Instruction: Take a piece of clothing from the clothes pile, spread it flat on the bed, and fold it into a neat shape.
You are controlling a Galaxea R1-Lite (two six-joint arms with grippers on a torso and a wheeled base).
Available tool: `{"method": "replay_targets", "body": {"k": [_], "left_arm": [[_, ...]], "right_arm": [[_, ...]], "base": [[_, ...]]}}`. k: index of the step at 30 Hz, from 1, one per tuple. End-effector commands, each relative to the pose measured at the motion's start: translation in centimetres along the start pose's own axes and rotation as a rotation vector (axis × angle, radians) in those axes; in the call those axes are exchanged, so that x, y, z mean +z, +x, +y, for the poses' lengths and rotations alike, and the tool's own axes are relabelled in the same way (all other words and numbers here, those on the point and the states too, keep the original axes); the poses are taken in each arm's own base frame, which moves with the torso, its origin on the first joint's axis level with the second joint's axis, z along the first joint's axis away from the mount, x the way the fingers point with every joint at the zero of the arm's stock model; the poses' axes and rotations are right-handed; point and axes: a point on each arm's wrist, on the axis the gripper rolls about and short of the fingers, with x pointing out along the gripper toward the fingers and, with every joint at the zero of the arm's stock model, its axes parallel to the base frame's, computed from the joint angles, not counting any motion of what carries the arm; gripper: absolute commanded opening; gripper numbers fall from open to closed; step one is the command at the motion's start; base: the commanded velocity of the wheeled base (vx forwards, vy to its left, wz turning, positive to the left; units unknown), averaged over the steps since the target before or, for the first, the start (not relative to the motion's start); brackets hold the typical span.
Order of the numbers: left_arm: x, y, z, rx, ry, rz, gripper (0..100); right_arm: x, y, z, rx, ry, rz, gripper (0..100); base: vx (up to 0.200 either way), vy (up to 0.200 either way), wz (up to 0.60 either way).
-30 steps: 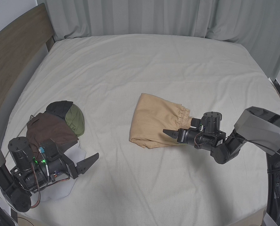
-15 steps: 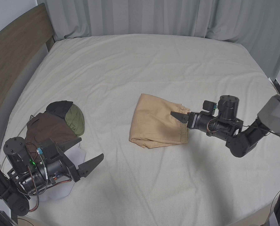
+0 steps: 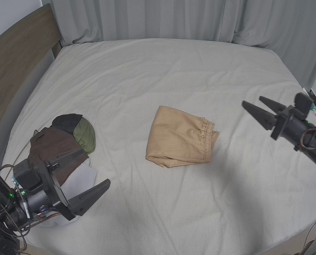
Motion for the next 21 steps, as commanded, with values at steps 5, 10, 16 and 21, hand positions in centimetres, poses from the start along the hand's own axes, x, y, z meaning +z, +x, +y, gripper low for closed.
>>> {"method": "replay_targets", "body": {"k": [5, 10, 16, 21], "left_arm": [[3.4, -6.6, -1.7, 0.130, 0.060, -0.161, 100], [4.1, -8.2, -2.0, 0.191, 0.072, -0.192, 100], [3.5, -9.9, -2.6, 0.219, 0.066, -0.177, 100], [3.0, -11.6, -3.2, 0.274, 0.079, -0.187, 100]], "right_arm": [[3.5, -15.0, 3.8, -0.071, -0.180, -0.332, 100], [3.2, -18.3, 4.9, -0.103, -0.215, -0.390, 100], [2.6, -21.1, 6.2, -0.110, -0.231, -0.412, 100], [1.5, -23.3, 7.1, -0.124, -0.248, -0.437, 100]], "base": [[0.000, 0.000, 0.00], [0.000, 0.000, 0.00], [0.000, 0.000, 0.00], [0.000, 0.000, 0.00]]}}
